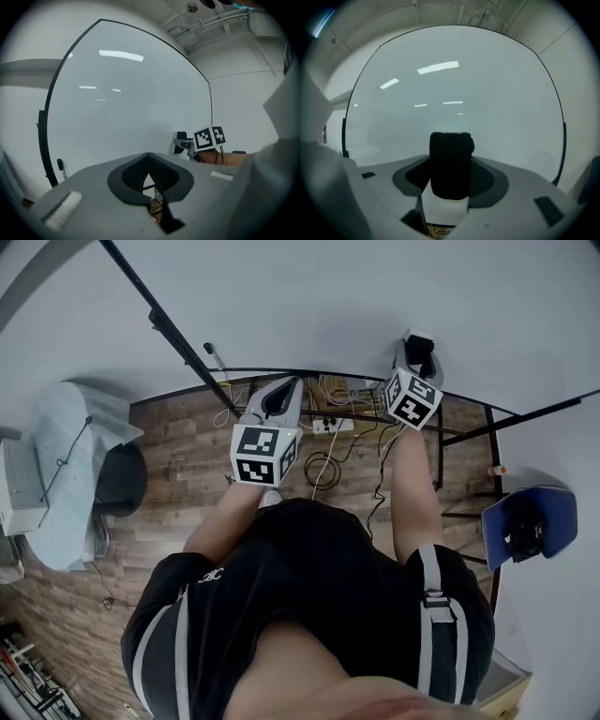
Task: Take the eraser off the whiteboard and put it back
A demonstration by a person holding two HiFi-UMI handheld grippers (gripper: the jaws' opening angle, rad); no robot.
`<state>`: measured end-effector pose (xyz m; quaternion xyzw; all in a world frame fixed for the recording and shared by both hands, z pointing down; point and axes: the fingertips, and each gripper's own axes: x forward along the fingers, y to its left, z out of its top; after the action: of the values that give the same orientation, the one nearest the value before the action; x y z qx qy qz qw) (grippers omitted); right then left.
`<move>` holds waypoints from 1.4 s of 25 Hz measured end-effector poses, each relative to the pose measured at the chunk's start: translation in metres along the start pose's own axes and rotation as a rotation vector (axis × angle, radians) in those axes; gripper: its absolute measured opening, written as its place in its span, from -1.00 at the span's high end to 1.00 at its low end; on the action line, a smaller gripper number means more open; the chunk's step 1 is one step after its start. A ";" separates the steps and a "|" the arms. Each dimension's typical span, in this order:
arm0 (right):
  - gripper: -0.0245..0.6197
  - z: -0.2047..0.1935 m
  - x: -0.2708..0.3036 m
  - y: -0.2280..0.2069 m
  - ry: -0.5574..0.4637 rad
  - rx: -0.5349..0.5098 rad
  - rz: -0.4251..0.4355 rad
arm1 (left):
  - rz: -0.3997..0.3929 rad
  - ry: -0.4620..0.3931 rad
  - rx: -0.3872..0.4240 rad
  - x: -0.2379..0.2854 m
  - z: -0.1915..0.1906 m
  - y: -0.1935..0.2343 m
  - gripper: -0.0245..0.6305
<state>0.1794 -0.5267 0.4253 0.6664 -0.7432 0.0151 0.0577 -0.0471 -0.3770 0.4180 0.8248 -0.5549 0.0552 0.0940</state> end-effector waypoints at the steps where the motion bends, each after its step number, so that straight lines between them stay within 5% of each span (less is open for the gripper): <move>1: 0.20 0.004 -0.002 0.000 -0.015 -0.001 0.000 | -0.003 0.000 0.000 0.000 0.000 -0.001 0.90; 22: 0.20 0.072 -0.118 0.016 -0.181 -0.019 0.010 | -0.132 -0.031 0.017 0.013 0.011 -0.035 0.90; 35: 0.20 0.025 -0.172 0.021 -0.126 0.003 -0.037 | -0.207 -0.032 0.035 0.031 0.011 -0.060 0.90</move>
<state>0.1748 -0.3568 0.3833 0.6796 -0.7330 -0.0269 0.0101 0.0199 -0.3859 0.4078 0.8799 -0.4671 0.0417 0.0763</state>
